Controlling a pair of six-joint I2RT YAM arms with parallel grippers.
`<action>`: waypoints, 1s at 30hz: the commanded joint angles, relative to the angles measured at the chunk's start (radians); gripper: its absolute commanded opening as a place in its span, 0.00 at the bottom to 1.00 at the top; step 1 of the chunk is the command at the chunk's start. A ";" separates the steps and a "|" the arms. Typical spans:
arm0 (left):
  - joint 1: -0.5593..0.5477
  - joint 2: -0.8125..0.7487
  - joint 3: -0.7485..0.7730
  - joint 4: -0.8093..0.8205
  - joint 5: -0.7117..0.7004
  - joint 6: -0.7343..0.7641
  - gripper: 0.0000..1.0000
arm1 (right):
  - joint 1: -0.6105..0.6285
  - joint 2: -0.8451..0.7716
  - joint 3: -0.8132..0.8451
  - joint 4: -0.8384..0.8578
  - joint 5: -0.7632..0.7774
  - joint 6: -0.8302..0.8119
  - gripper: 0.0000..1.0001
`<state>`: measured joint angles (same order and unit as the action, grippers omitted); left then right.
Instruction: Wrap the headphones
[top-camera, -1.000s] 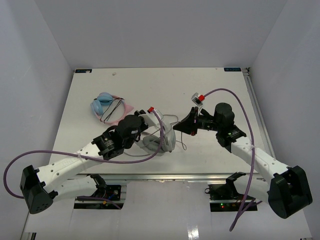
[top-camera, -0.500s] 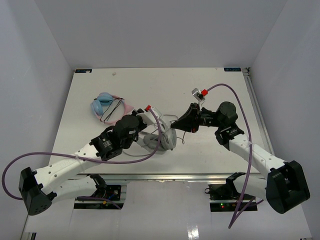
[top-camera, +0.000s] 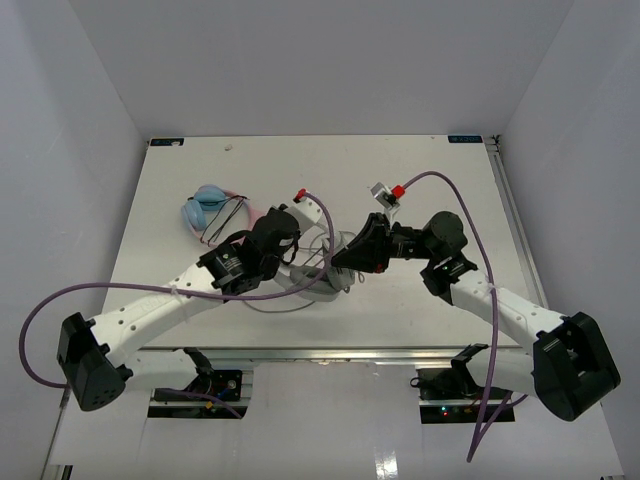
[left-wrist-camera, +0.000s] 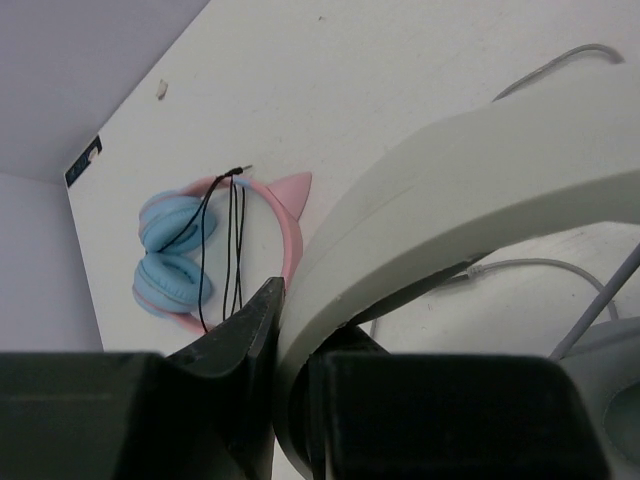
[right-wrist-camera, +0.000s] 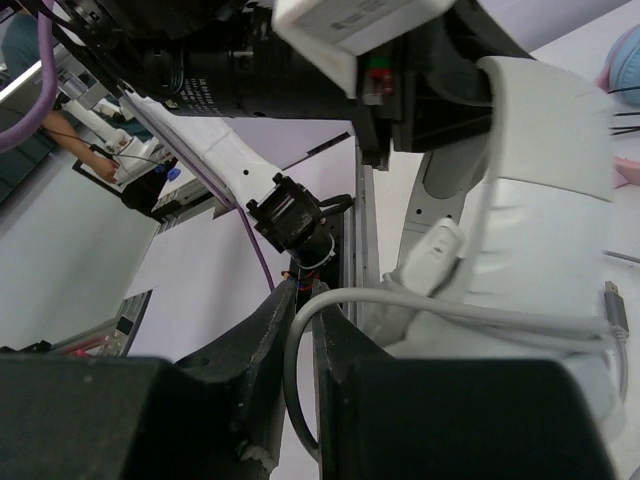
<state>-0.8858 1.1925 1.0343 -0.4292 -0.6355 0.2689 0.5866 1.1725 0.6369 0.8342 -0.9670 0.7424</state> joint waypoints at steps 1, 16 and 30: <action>0.035 0.083 0.111 -0.154 -0.145 -0.208 0.00 | 0.073 -0.015 0.044 -0.003 0.048 -0.087 0.18; 0.118 0.126 0.333 -0.386 -0.020 -0.678 0.00 | 0.175 0.037 -0.007 0.007 0.190 -0.218 0.16; 0.136 0.091 0.379 -0.418 0.005 -0.908 0.00 | 0.277 -0.045 -0.009 -0.234 0.529 -0.399 0.14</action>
<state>-0.7664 1.3451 1.3595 -0.9246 -0.6094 -0.4897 0.8046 1.1791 0.6365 0.6728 -0.5549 0.4253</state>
